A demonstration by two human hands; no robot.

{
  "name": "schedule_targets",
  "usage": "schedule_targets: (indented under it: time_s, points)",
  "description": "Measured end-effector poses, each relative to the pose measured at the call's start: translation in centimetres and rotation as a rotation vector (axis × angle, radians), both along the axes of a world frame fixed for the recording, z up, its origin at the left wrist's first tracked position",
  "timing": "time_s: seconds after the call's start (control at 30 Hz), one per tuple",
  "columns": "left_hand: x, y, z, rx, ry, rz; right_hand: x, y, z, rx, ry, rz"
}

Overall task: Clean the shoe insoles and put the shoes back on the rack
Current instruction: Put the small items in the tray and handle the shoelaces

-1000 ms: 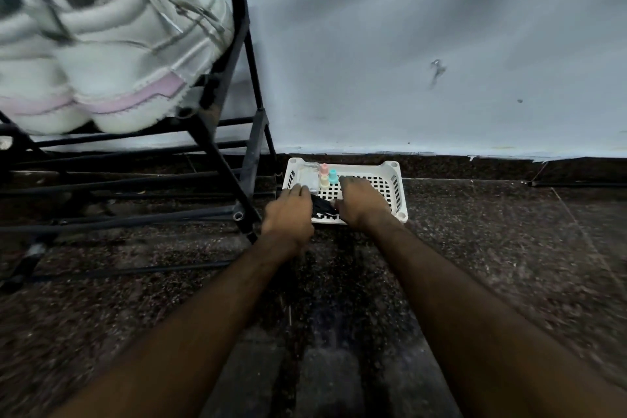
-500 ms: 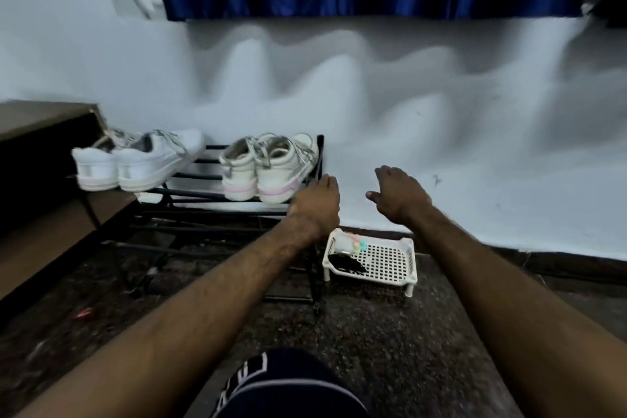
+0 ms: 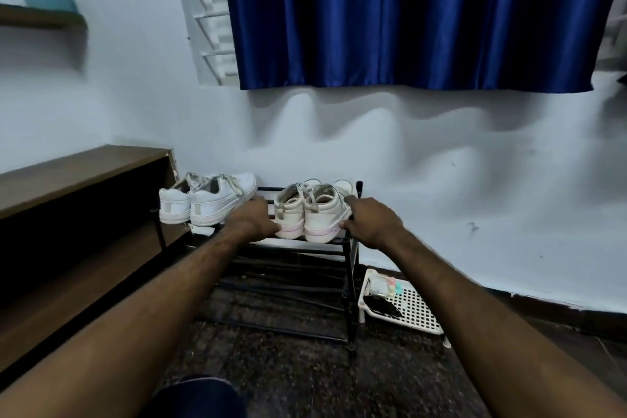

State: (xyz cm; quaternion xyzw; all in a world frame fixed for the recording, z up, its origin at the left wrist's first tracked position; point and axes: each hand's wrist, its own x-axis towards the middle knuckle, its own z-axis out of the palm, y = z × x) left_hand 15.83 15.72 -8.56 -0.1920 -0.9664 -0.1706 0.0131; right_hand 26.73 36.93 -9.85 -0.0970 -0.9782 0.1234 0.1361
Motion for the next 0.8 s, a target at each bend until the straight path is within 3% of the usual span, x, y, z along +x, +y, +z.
schedule_targets:
  time_s: [0.27, 0.47, 0.8]
  points:
    - [-3.4, 2.3, -4.5, 0.163, -0.118, 0.071, -4.9, -1.0, -0.8, 0.065, -0.027, 0.021]
    - [-5.5, 2.2, -8.4, 0.281, -0.031, 0.058, -6.4, -1.5, -2.1, 0.139, -0.047, -0.005]
    - [-6.7, 1.6, -8.7, 0.215, 0.013, 0.013, -6.8, -1.3, -2.0, 0.194, -0.040, -0.052]
